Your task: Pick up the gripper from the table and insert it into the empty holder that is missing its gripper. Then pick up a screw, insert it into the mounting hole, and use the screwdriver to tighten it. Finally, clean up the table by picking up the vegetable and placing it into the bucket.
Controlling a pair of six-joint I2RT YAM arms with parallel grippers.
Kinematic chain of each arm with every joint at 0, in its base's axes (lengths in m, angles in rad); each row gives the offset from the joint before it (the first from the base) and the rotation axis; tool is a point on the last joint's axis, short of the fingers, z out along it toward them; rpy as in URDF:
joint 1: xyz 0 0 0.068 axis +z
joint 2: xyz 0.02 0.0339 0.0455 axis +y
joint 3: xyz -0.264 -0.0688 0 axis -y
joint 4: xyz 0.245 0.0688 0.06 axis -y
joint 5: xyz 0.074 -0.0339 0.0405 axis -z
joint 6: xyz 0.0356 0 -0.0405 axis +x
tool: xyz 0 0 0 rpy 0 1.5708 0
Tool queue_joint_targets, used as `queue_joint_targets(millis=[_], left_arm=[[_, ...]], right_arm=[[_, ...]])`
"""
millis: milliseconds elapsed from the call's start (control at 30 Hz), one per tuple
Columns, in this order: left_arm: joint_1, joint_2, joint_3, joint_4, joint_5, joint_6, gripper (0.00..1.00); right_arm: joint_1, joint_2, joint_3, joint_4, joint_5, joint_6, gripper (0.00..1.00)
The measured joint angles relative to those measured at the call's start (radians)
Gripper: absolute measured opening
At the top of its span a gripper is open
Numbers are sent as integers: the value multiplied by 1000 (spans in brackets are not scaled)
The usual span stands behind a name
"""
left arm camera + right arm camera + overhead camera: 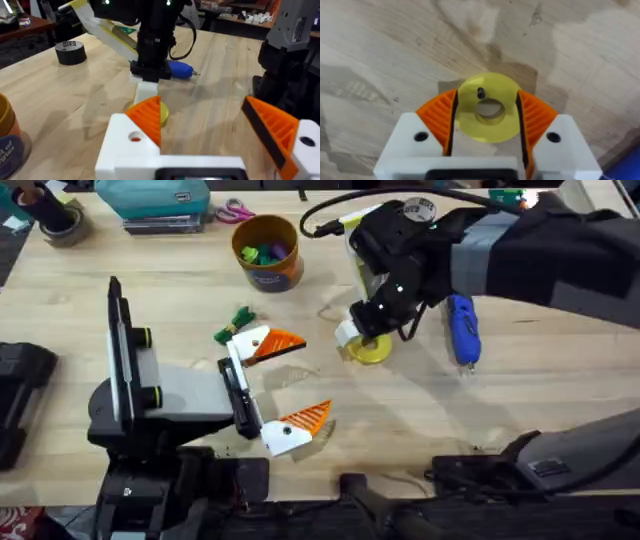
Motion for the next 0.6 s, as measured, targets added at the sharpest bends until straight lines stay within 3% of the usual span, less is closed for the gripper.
queue_joint_targets(millis=[600], left_arm=[[0, 0, 0, 0, 0, 0, 985]], right_arm=[[5, 0, 0, 27, 5, 4, 449]])
